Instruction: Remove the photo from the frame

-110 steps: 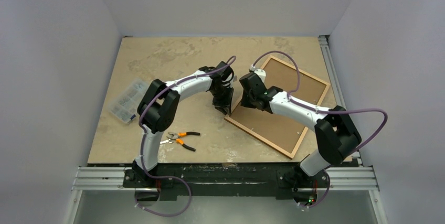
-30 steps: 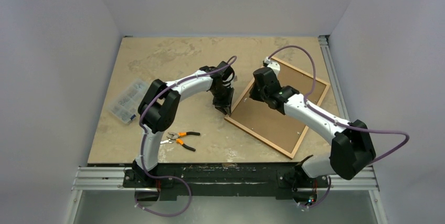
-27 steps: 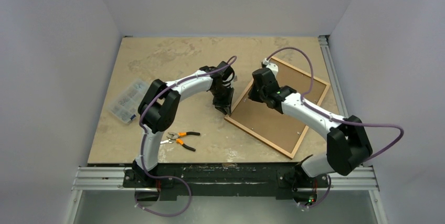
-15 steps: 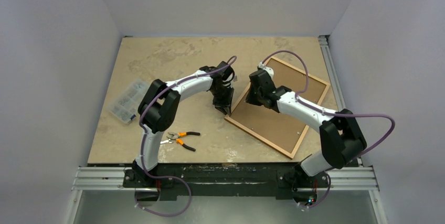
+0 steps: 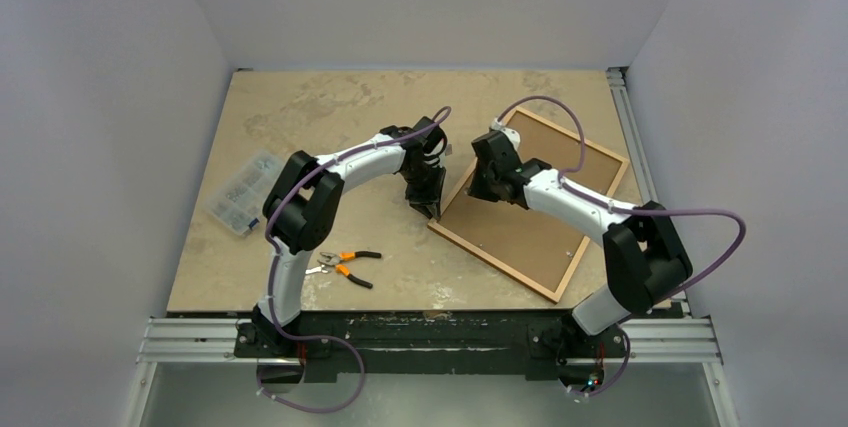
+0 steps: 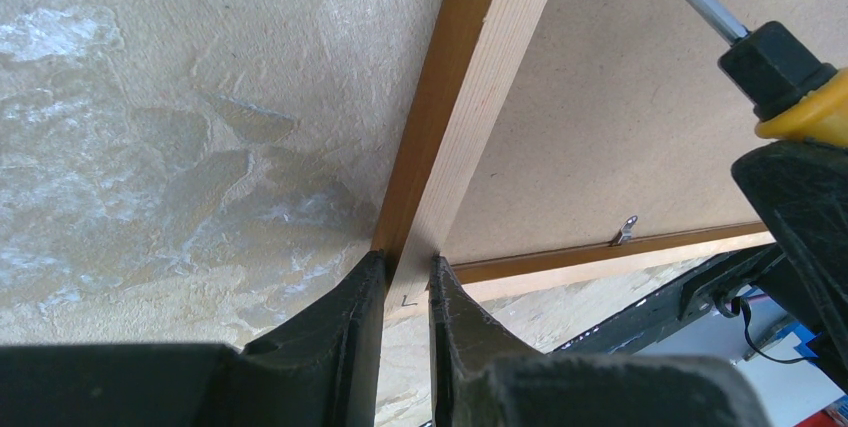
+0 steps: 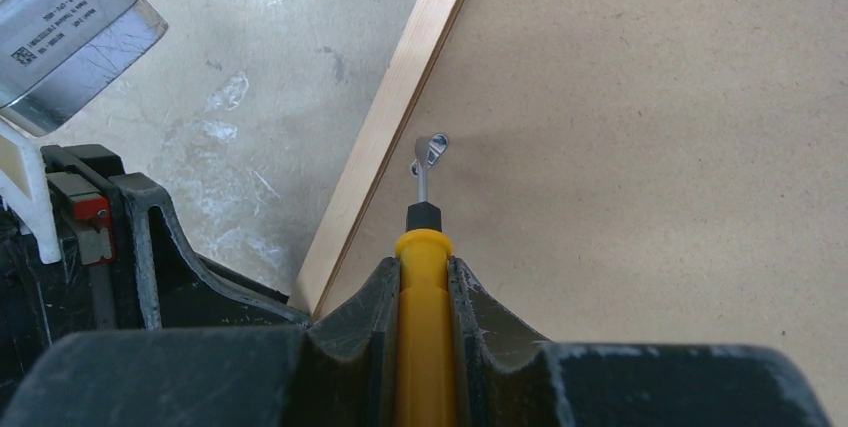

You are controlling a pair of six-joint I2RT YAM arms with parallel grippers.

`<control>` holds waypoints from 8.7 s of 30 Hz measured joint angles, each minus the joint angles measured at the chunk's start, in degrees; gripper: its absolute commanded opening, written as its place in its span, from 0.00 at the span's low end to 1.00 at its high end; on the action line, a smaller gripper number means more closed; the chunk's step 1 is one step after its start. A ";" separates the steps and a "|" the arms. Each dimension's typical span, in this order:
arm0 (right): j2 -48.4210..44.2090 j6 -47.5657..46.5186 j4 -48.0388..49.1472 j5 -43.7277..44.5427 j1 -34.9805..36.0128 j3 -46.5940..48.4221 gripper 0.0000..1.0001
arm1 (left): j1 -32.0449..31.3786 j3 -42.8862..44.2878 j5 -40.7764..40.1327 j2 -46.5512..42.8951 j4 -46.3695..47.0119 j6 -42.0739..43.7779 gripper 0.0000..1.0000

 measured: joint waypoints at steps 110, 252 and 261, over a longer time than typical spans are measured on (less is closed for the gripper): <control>-45.46 -0.66 -23.23 0.44 0.22 -14.62 0.00 | 2.03 -1.14 -15.69 -1.57 6.25 -6.10 0.00; 6.99 0.59 3.23 13.94 20.37 4.81 0.00 | -3.37 -45.83 3.15 -27.50 31.91 -24.06 0.00; 9.66 1.40 -1.62 13.03 19.65 9.70 0.00 | -3.37 -45.83 3.15 -27.52 31.91 -24.09 0.00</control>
